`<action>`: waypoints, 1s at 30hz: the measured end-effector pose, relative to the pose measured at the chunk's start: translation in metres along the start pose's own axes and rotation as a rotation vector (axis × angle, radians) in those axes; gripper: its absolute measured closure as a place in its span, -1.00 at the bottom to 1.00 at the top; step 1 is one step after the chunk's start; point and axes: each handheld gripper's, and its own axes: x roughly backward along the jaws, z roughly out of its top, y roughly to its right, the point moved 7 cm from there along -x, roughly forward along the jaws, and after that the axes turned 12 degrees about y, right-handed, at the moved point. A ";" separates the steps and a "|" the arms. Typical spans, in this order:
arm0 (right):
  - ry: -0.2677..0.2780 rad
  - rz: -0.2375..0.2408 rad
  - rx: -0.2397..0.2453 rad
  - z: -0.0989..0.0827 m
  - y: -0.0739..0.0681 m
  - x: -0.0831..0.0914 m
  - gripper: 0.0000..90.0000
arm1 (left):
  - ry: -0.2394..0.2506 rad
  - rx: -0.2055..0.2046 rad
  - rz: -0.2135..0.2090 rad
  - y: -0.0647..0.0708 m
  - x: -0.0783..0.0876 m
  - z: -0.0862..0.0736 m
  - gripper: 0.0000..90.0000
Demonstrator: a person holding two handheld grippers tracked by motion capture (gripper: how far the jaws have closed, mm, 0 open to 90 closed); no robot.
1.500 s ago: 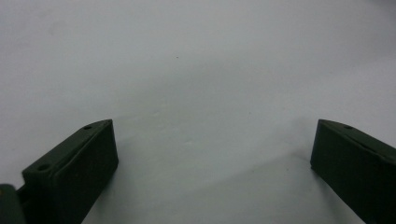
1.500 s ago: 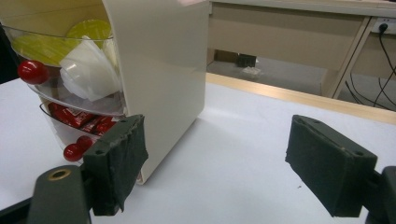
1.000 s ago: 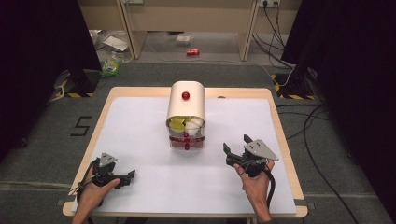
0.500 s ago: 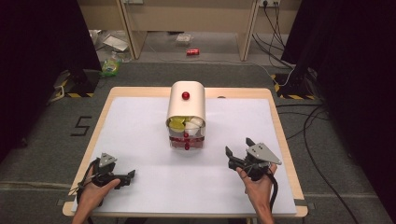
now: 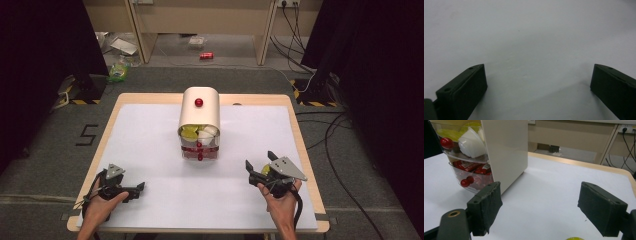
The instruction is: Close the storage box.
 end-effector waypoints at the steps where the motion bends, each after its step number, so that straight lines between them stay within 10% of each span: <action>1: -0.003 -0.001 -0.002 -0.001 0.001 0.001 -0.58 | 0.000 0.000 0.000 0.000 0.000 0.000 -0.99; 30: -0.056 -0.018 -0.021 -0.022 0.016 0.028 -0.65 | -0.002 -0.002 0.000 0.000 0.000 0.000 -0.99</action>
